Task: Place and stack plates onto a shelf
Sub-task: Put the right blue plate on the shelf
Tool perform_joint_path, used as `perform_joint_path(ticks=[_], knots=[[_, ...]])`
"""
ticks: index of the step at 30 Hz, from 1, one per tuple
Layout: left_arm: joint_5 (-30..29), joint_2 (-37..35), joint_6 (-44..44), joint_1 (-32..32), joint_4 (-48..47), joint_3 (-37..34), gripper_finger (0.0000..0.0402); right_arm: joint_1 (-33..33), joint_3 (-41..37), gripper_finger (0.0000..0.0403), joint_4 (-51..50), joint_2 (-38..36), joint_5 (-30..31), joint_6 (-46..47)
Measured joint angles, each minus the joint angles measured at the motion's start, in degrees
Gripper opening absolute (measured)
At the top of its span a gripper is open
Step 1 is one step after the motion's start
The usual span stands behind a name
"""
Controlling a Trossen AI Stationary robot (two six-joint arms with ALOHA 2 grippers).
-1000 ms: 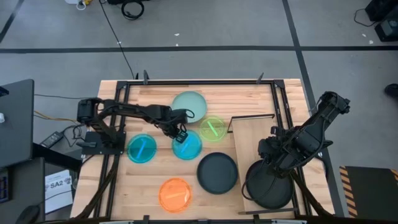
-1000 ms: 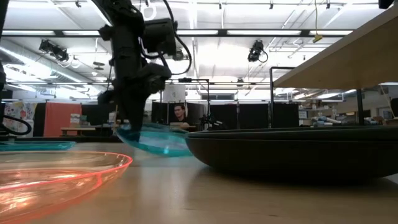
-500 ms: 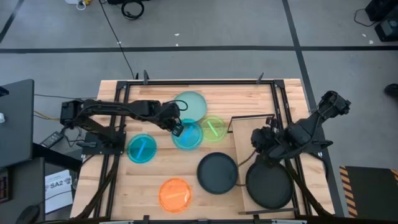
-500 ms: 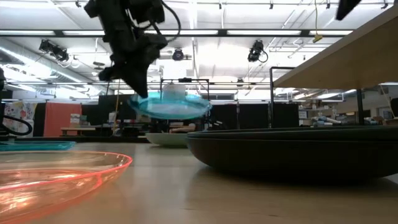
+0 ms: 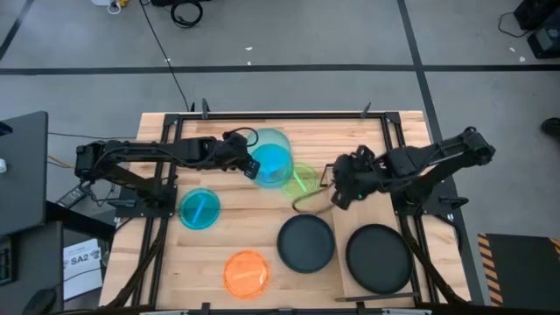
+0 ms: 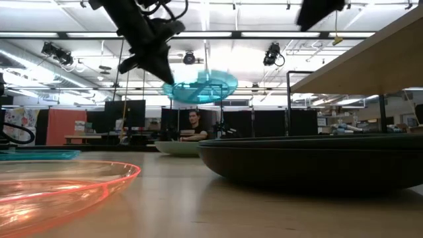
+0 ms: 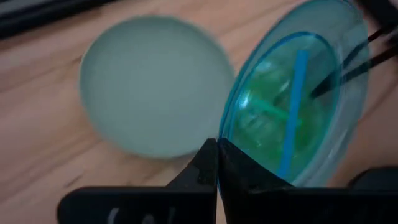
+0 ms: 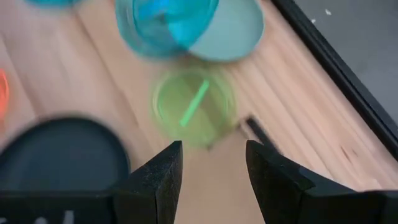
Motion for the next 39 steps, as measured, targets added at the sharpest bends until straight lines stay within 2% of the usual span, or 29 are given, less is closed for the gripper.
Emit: perform_joint_path(ticks=[10, 17, 27, 39], knots=[[-1.14, 0.02, 5.87, -0.04, 12.06, 0.0, 0.0004, -12.29, 0.0, 0.0183, 17.15, 0.0, -0.64, -5.33], [-1.09, 0.04, 6.65, -0.02, 15.78, 0.0, 0.0004, -18.17, 0.0, 0.0183, 23.66, 0.0, -6.99, -6.61], [-1.08, 0.07, 6.62, -0.02, 20.83, 0.0, 0.0004, -21.06, 0.0, 0.0172, 25.12, 0.0, -8.23, -6.63], [-1.07, 0.07, 6.59, -0.02, 23.68, 0.0, 0.0004, -21.14, 0.0, 0.0146, 25.23, 0.0, -8.25, -8.09]])
